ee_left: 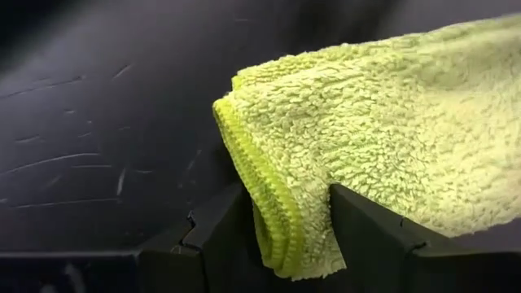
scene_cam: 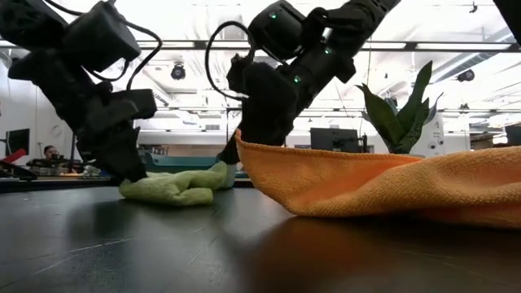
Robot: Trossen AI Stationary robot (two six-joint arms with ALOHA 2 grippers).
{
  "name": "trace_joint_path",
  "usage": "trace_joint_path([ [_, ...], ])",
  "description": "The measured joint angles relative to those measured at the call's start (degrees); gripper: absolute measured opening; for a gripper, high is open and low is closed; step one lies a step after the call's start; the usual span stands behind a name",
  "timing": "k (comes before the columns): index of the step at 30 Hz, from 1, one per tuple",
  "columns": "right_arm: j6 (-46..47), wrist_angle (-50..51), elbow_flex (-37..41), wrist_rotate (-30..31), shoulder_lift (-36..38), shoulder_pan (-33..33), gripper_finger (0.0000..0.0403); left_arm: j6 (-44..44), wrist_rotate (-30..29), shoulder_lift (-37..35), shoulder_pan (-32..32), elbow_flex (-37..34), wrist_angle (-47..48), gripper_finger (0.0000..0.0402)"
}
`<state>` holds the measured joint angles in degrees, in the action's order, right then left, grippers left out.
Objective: Fold microfiber towels
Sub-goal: Fold the green microfiber cloth
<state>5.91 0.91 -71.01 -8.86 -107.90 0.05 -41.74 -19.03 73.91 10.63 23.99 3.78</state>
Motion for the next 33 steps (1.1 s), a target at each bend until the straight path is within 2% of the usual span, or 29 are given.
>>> trace_joint_path([
  [10,3.87,-2.32,1.1,-0.06,-0.63,-0.09,0.0112,-0.77,-0.77,-0.02,-0.02,0.02,-2.16,0.0173],
  [17,2.25,0.19,-0.69,0.04,0.61,-1.24,0.0112,-15.03,-6.64,-0.07,-0.04,-0.39,4.41,0.0173],
  [21,3.95,1.05,-0.93,0.04,1.75,-2.04,0.0112,-21.57,-6.96,-0.07,0.43,-0.9,4.53,0.0173],
  [25,7.27,0.95,-0.74,0.02,1.84,-2.12,0.0112,-22.38,-6.56,-0.15,1.38,-0.87,4.33,0.0173],
  [33,14.66,-5.63,-0.17,-0.13,-2.61,-1.81,0.0112,-22.17,-6.45,-0.11,1.38,-0.79,4.21,0.0173],
])
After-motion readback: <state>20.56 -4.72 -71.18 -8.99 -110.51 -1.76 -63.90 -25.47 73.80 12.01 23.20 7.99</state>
